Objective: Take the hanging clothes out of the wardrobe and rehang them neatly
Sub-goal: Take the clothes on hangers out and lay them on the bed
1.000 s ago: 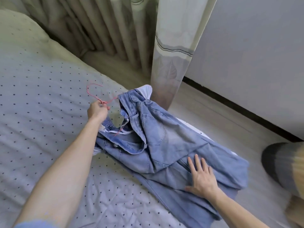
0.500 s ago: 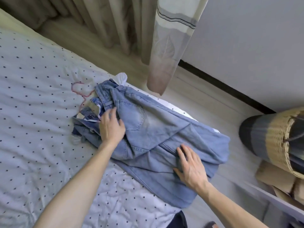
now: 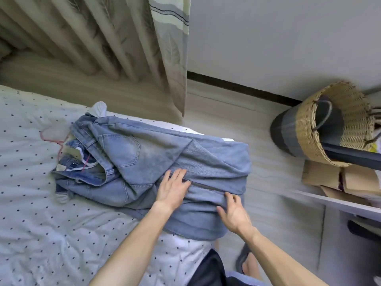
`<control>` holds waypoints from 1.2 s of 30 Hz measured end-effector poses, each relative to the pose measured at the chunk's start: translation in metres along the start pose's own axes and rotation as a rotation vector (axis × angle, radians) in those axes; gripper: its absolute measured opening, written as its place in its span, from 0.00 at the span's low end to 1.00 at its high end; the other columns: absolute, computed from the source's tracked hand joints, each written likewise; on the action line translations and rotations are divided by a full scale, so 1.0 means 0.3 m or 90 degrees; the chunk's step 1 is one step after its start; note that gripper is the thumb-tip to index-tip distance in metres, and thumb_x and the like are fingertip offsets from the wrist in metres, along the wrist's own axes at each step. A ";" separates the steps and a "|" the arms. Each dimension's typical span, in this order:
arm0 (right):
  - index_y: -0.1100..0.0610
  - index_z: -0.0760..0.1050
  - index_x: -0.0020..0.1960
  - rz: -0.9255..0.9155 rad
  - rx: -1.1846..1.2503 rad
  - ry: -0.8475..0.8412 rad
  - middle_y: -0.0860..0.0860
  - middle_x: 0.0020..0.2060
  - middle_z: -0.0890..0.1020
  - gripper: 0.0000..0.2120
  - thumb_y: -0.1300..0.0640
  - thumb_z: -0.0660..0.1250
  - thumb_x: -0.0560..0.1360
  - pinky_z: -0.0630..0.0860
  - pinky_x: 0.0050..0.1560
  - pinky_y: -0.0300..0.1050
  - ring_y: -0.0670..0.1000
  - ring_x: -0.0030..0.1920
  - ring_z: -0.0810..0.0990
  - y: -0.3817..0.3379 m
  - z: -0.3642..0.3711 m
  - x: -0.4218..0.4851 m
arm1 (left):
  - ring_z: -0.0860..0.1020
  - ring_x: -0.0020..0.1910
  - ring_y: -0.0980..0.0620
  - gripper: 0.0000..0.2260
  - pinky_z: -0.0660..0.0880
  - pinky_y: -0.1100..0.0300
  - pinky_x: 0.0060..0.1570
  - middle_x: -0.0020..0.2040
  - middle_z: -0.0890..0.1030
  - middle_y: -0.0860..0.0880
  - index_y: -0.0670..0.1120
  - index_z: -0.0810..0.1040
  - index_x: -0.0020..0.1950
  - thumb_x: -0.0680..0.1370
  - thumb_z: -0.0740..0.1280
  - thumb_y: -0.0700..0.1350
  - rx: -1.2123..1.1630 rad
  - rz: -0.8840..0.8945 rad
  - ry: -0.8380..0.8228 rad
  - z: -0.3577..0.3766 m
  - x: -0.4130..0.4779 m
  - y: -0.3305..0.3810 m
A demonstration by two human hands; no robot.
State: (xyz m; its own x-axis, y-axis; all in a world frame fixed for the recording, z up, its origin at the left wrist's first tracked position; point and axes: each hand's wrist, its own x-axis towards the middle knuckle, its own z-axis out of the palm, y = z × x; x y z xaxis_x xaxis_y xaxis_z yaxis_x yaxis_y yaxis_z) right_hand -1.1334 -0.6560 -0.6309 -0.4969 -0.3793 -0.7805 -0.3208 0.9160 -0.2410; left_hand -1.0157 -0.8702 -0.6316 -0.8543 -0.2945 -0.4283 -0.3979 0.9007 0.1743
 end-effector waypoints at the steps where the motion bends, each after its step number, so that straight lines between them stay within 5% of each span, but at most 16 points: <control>1: 0.54 0.62 0.74 0.009 0.035 0.020 0.54 0.69 0.66 0.25 0.46 0.61 0.80 0.74 0.59 0.55 0.61 0.64 0.74 0.005 0.008 0.005 | 0.79 0.58 0.46 0.16 0.74 0.47 0.59 0.58 0.81 0.46 0.53 0.81 0.39 0.56 0.83 0.46 -0.001 -0.006 0.007 0.000 0.003 0.002; 5: 0.54 0.70 0.59 -0.025 0.023 0.016 0.55 0.60 0.72 0.10 0.51 0.58 0.82 0.75 0.55 0.55 0.63 0.57 0.77 0.033 0.010 0.013 | 0.79 0.52 0.44 0.09 0.74 0.50 0.53 0.54 0.80 0.48 0.51 0.77 0.45 0.70 0.75 0.43 -0.042 -0.012 0.105 -0.001 0.013 0.027; 10: 0.60 0.72 0.50 -0.062 0.151 0.300 0.59 0.49 0.74 0.03 0.60 0.62 0.79 0.76 0.39 0.60 0.66 0.43 0.78 0.023 -0.009 -0.006 | 0.78 0.51 0.46 0.02 0.72 0.50 0.52 0.52 0.80 0.51 0.49 0.77 0.48 0.77 0.69 0.45 -0.123 -0.146 0.220 -0.022 0.025 0.078; 13: 0.60 0.72 0.62 -0.061 0.279 0.313 0.56 0.62 0.73 0.12 0.63 0.61 0.79 0.76 0.54 0.59 0.61 0.57 0.77 0.000 -0.033 -0.017 | 0.78 0.52 0.43 0.04 0.74 0.48 0.52 0.54 0.80 0.48 0.49 0.78 0.51 0.77 0.68 0.44 -0.168 -0.239 0.235 -0.046 0.040 0.127; 16: 0.57 0.62 0.76 -0.033 0.274 0.146 0.53 0.78 0.59 0.26 0.60 0.61 0.79 0.65 0.71 0.51 0.54 0.75 0.64 0.037 -0.076 -0.046 | 0.76 0.59 0.41 0.12 0.71 0.47 0.59 0.61 0.78 0.45 0.48 0.77 0.61 0.77 0.67 0.44 -0.146 -0.260 0.118 -0.070 0.028 0.178; 20: 0.57 0.66 0.74 -0.016 0.234 0.093 0.56 0.78 0.59 0.24 0.58 0.63 0.78 0.63 0.73 0.49 0.56 0.76 0.63 0.180 -0.159 -0.161 | 0.69 0.70 0.44 0.17 0.65 0.50 0.68 0.71 0.71 0.47 0.50 0.73 0.68 0.79 0.61 0.49 -0.082 -0.256 -0.141 -0.113 -0.042 0.287; 27: 0.52 0.72 0.71 0.014 0.276 0.244 0.50 0.71 0.73 0.19 0.54 0.64 0.80 0.60 0.70 0.41 0.52 0.73 0.67 0.545 -0.374 -0.555 | 0.70 0.72 0.45 0.23 0.67 0.50 0.70 0.74 0.71 0.48 0.56 0.68 0.74 0.79 0.57 0.50 -0.056 -0.146 -0.377 -0.264 -0.133 0.637; 33: 0.49 0.74 0.69 0.072 0.243 0.419 0.48 0.69 0.75 0.17 0.52 0.62 0.81 0.60 0.72 0.44 0.50 0.74 0.66 0.940 -0.474 -1.010 | 0.74 0.67 0.43 0.19 0.71 0.50 0.63 0.69 0.76 0.44 0.52 0.71 0.72 0.81 0.57 0.50 0.030 0.084 -0.241 -0.480 -0.169 1.169; 36: 0.48 0.74 0.70 0.120 0.231 0.532 0.47 0.69 0.76 0.17 0.52 0.62 0.81 0.59 0.72 0.43 0.50 0.74 0.65 1.106 -0.488 -1.226 | 0.72 0.68 0.44 0.20 0.69 0.48 0.67 0.70 0.74 0.47 0.54 0.70 0.74 0.82 0.57 0.52 0.086 0.224 -0.124 -0.582 -0.212 1.480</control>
State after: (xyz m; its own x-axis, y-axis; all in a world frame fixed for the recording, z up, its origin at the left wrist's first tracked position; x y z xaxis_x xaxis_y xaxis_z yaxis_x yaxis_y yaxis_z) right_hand -1.1752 -0.2318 -0.3394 -0.9799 -0.0618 -0.1899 0.0261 0.9030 -0.4289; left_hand -1.1963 -0.5073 -0.3722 -0.8460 0.0931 -0.5250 -0.0340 0.9732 0.2275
